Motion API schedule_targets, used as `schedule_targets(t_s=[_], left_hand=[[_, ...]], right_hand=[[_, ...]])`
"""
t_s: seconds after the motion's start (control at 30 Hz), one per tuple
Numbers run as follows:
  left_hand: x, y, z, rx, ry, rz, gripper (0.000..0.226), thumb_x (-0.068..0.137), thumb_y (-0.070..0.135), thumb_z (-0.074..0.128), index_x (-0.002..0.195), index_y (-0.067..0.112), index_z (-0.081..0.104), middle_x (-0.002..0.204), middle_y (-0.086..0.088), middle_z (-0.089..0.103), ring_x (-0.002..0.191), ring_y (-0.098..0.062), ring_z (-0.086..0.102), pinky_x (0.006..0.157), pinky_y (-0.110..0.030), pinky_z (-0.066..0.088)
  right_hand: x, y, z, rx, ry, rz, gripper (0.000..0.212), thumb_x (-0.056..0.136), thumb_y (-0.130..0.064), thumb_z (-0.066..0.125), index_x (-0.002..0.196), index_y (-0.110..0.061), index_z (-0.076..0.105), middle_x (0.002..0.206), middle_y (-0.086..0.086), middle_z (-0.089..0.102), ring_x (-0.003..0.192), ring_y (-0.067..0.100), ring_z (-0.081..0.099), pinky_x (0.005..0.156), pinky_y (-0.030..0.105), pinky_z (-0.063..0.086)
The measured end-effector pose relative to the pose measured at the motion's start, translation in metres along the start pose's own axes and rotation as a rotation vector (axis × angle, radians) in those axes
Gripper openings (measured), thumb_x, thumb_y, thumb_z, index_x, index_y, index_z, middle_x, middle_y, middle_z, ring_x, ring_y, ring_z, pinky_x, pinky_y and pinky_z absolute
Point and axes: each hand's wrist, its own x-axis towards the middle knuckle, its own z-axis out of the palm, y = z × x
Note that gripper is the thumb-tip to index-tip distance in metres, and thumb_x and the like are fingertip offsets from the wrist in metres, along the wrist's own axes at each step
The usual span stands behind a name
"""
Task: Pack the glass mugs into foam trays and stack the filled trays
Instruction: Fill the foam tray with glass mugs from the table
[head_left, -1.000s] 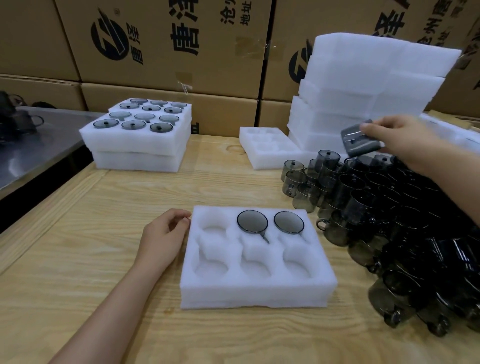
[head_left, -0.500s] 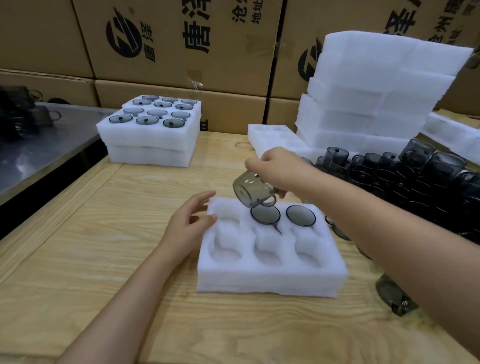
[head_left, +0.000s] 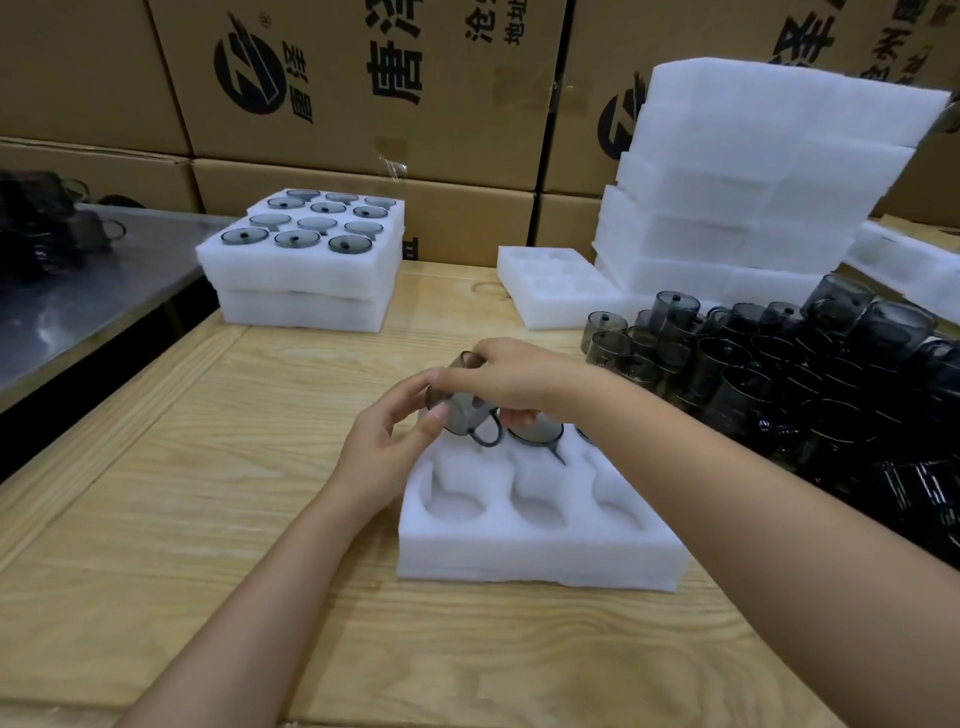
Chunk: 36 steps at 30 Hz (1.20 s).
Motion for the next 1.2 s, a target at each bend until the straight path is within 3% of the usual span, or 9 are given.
schedule_targets(t_s=[0.13,0.2,0.4,0.53,0.67,0.77,0.9,1.07,1.2], left_hand=[[0.002,-0.008,-0.002,-0.029,-0.043,-0.104,0.034,0.086,0.032,0.064,0.118,0.042,0.057,0.131,0.010,0.060,0.123,-0.015,0.055,0.109,-0.044,0.038],[0.002,-0.010,-0.004,-0.041,-0.056,-0.113,0.034,0.092,0.020,0.062,0.123,0.034,0.058,0.131,0.009,0.060,0.124,-0.014,0.054,0.109,-0.048,0.037],[0.000,-0.009,-0.006,-0.062,-0.057,-0.118,0.042,0.090,0.006,0.060,0.130,0.016,0.057,0.128,0.004,0.063,0.125,-0.009,0.052,0.107,-0.039,0.041],[0.000,-0.009,-0.007,-0.083,-0.058,-0.116,0.043,0.089,-0.001,0.058,0.130,0.013,0.057,0.128,0.002,0.062,0.125,-0.010,0.053,0.100,-0.029,0.046],[0.000,-0.009,-0.007,-0.110,-0.062,-0.107,0.044,0.088,-0.008,0.055,0.116,0.026,0.064,0.124,0.009,0.065,0.122,-0.004,0.054,0.091,-0.016,0.047],[0.001,-0.008,-0.008,-0.127,-0.065,-0.114,0.048,0.087,-0.011,0.053,0.112,0.027,0.066,0.121,0.012,0.066,0.120,-0.004,0.056,0.091,-0.017,0.048],[0.002,-0.008,-0.008,-0.137,-0.039,-0.144,0.049,0.085,-0.013,0.052,0.113,0.024,0.066,0.121,0.007,0.067,0.120,-0.010,0.057,0.094,-0.024,0.048],[0.001,-0.008,-0.003,-0.149,-0.025,-0.140,0.044,0.088,-0.009,0.054,0.126,0.010,0.058,0.127,-0.005,0.063,0.122,-0.015,0.055,0.102,-0.033,0.044],[0.002,-0.003,0.000,-0.206,-0.013,-0.172,0.045,0.089,-0.012,0.045,0.124,0.013,0.058,0.122,-0.004,0.064,0.115,-0.015,0.059,0.093,-0.024,0.049]], right_hand=[[0.006,0.004,0.014,-0.100,0.173,-0.058,0.042,0.078,-0.055,0.061,0.096,-0.017,0.055,0.078,-0.001,0.059,0.059,0.013,0.052,0.045,0.022,0.038],[0.009,0.003,0.020,-0.176,0.233,-0.077,0.036,0.078,-0.051,0.060,0.089,-0.018,0.052,0.080,-0.002,0.057,0.067,0.015,0.052,0.050,0.027,0.036],[0.007,-0.003,0.029,-0.462,0.365,-0.121,0.029,0.075,-0.048,0.055,0.069,-0.024,0.039,0.071,-0.004,0.045,0.074,0.022,0.047,0.049,0.026,0.025],[0.009,-0.007,0.032,-0.572,0.386,-0.093,0.028,0.078,-0.049,0.052,0.079,-0.022,0.044,0.069,-0.003,0.040,0.075,0.023,0.047,0.049,0.025,0.023],[0.008,-0.009,0.033,-0.649,0.410,-0.112,0.026,0.081,-0.046,0.051,0.077,-0.021,0.045,0.068,-0.003,0.038,0.075,0.023,0.046,0.048,0.025,0.022],[0.007,-0.011,0.034,-0.689,0.418,-0.135,0.023,0.082,-0.043,0.050,0.082,-0.020,0.048,0.076,-0.001,0.041,0.075,0.022,0.043,0.048,0.025,0.021],[0.008,-0.010,0.039,-0.752,0.398,-0.142,0.032,0.085,-0.039,0.049,0.107,-0.018,0.059,0.094,0.007,0.048,0.075,0.023,0.040,0.048,0.025,0.022],[0.010,0.009,0.043,-0.616,0.376,-0.073,0.058,0.091,-0.060,0.030,0.116,-0.013,0.052,0.113,0.011,0.054,0.103,0.029,0.051,0.072,0.036,0.032],[0.011,0.010,0.048,-0.540,0.192,-0.092,0.076,0.088,-0.070,0.015,0.135,-0.015,0.039,0.140,0.009,0.034,0.130,0.031,0.027,0.104,0.045,0.020]])
